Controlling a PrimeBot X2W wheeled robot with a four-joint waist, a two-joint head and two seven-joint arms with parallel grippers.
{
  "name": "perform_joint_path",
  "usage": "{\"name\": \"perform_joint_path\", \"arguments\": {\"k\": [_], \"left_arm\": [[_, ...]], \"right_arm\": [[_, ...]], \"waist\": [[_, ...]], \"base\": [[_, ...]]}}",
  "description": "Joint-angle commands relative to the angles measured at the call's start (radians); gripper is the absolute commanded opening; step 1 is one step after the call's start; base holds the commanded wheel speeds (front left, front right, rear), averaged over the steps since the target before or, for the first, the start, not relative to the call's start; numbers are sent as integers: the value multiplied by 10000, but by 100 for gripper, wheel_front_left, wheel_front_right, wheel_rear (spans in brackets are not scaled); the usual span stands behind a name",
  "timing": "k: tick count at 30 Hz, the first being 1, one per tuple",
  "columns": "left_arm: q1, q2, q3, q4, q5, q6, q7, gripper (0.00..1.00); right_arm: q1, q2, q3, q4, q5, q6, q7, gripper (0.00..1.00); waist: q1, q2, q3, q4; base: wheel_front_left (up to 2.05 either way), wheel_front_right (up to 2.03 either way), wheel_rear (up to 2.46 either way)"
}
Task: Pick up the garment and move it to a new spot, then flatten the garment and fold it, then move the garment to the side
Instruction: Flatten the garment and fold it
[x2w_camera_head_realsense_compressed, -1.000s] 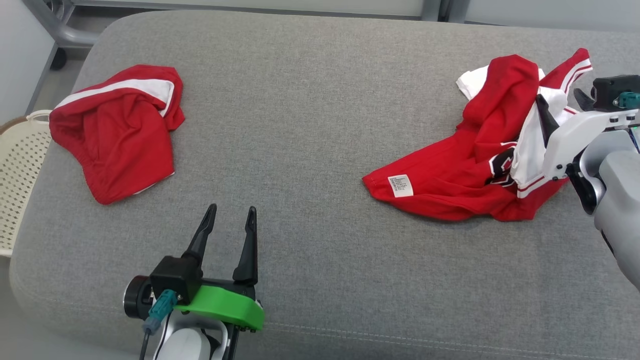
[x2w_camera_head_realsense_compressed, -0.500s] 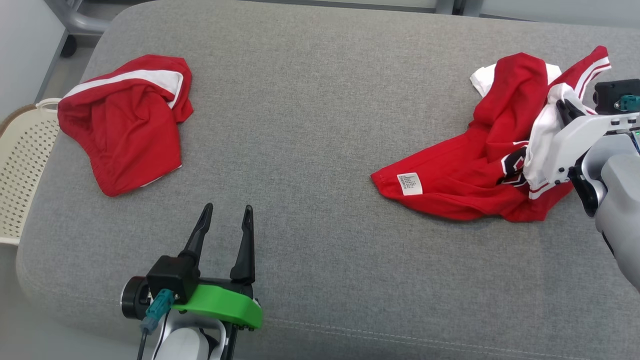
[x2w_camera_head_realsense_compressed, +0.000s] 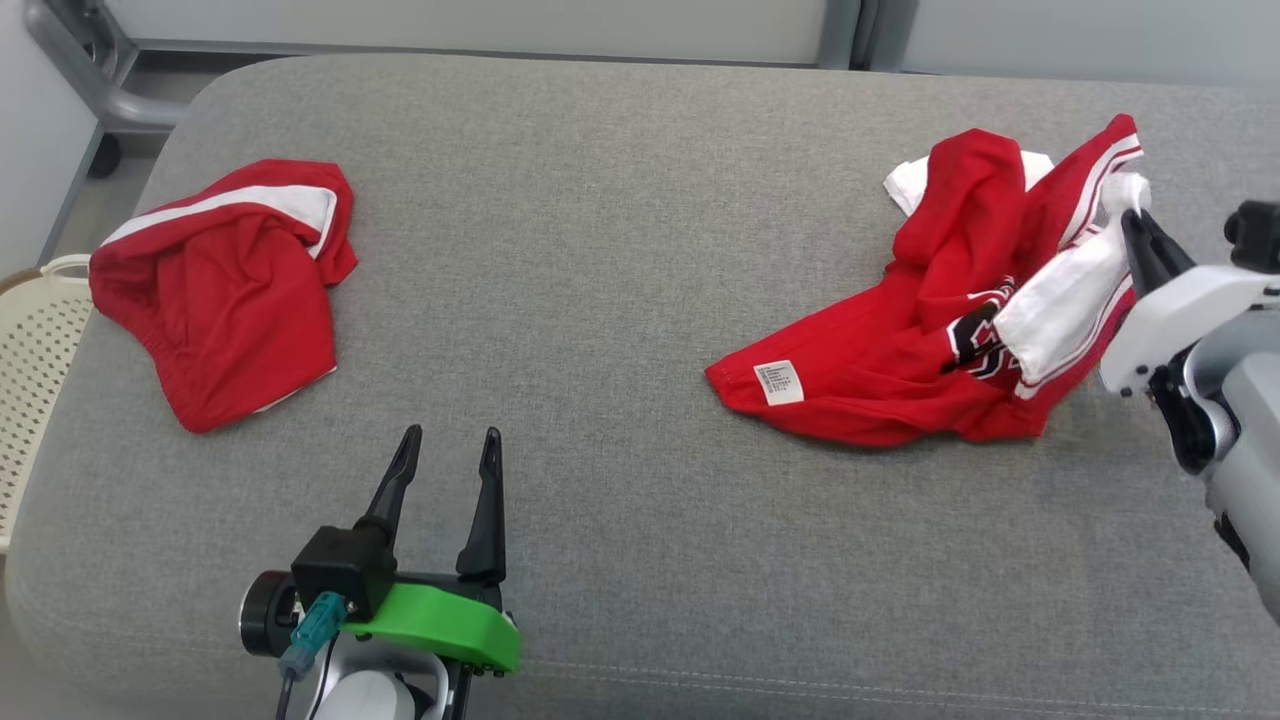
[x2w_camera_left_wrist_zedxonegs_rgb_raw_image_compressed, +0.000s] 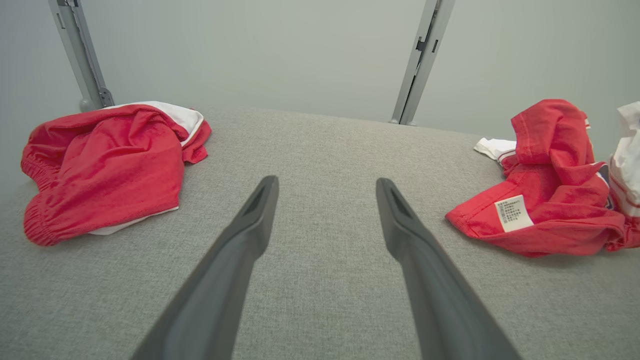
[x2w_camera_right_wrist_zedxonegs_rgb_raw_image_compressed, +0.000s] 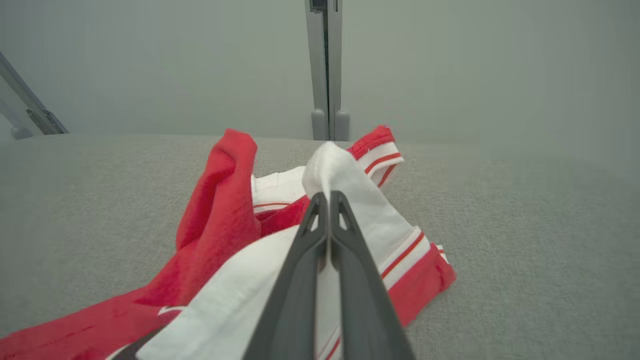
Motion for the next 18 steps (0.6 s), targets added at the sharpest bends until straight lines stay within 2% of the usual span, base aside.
{"name": "perform_joint_path", "arguments": {"k": [1,5,11,18], "left_arm": [[92,19,35,11,84,-5,-15,100],[234,19,85,14,105,-35,-15,100],[433,19,157,18,149,-56,-15,100],[479,19,191,27,181,-102,-15,100]], "right_arm": [[340,-79,-160,-161,-50,-15,-41,0],[1652,-217,-1241,-1367,-392,-15,-43,0],[3645,3,-2648,-2838,-989,-13,-34,0],[5405,350,-3775,-3632,-1369,-13,-34,0]], "waist": [[0,-1,-184,-200],[0,-1,-376,-454],[0,-1,-641,-846],[0,-1,-729,-1128]], "base": [[0,0,0],[0,0,0],[0,0,0],[0,0,0]]}}
